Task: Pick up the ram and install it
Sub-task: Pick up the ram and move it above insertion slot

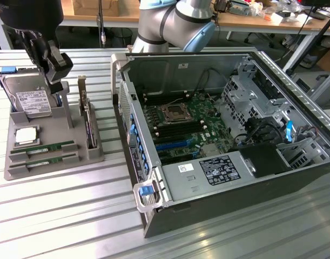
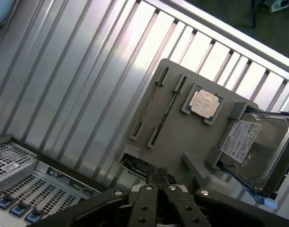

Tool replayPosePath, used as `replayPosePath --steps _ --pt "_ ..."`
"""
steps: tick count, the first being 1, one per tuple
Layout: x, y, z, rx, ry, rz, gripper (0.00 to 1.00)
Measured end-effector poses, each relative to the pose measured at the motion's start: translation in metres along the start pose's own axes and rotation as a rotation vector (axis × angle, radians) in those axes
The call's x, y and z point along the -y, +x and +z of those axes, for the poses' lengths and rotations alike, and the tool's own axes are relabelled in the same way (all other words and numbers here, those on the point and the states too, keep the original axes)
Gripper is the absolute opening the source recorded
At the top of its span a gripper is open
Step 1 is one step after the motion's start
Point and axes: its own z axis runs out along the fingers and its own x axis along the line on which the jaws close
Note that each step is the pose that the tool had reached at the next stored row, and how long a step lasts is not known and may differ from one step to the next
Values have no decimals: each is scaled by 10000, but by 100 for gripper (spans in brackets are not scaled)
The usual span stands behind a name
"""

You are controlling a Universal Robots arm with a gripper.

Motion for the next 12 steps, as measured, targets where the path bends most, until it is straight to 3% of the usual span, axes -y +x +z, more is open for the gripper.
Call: replayPosePath --steps 6,9,12 --pt "0 0 4 -8 -13 1865 11" --pt "0 0 6 -10 -18 2511 11" --pt "0 0 10 -15 -27 3664 11"
